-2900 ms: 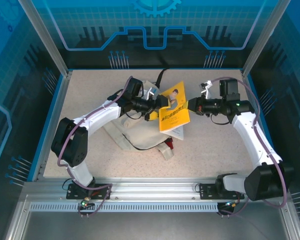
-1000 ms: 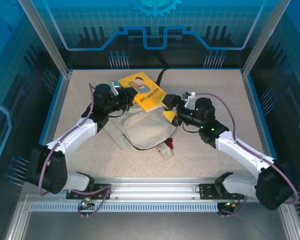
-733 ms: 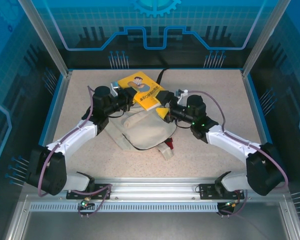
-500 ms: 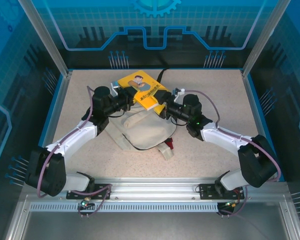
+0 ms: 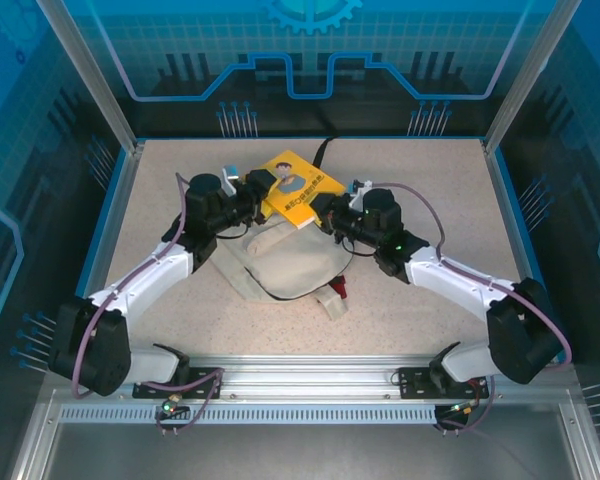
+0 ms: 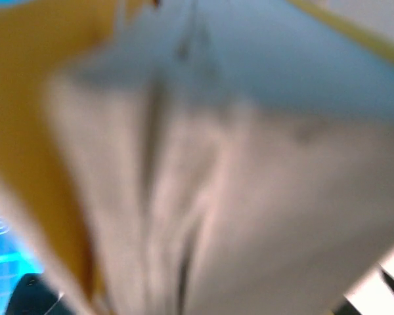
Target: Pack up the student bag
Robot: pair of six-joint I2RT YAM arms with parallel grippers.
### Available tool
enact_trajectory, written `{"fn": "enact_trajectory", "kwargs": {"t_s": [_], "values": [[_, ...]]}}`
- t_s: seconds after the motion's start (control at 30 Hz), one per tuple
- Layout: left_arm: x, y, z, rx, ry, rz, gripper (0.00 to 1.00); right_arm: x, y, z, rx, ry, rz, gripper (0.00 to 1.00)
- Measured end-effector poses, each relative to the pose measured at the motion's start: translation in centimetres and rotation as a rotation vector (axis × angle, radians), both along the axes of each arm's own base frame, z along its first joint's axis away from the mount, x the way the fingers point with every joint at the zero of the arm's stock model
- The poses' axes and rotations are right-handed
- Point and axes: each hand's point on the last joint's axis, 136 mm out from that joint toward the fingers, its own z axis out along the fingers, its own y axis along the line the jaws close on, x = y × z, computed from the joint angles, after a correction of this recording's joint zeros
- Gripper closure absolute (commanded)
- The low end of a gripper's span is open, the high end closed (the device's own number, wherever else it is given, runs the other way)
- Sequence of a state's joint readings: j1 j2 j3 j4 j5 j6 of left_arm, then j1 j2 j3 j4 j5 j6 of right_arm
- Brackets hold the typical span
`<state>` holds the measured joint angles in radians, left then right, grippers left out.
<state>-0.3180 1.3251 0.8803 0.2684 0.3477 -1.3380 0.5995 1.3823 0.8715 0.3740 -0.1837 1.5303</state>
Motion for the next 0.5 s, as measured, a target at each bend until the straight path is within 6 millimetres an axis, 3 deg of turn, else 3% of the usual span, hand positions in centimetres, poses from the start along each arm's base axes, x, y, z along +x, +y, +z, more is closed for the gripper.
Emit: {"fn": "enact_trajectory", "kwargs": {"t_s": [0.13,0.3,0.5], "values": [[-0.8,0.3,-1.9,0.164,0.025,-0.051,0.11,-0.6,-2.3,-0.9,-0.168,0.009,-0.026,0.88],[-2.4,0.0,-3.7,0.347,0.028,-0.180,0.11,-1.2,-7.2,-1.4,-0.383,0.020,-0.072,0.88],[-5.0,-3.1,-5.4,0.605,0.012,-0.403,0.12,-2.6,-14.0,-1.8,-0.560,0.055,-0.158,0.88]]}}
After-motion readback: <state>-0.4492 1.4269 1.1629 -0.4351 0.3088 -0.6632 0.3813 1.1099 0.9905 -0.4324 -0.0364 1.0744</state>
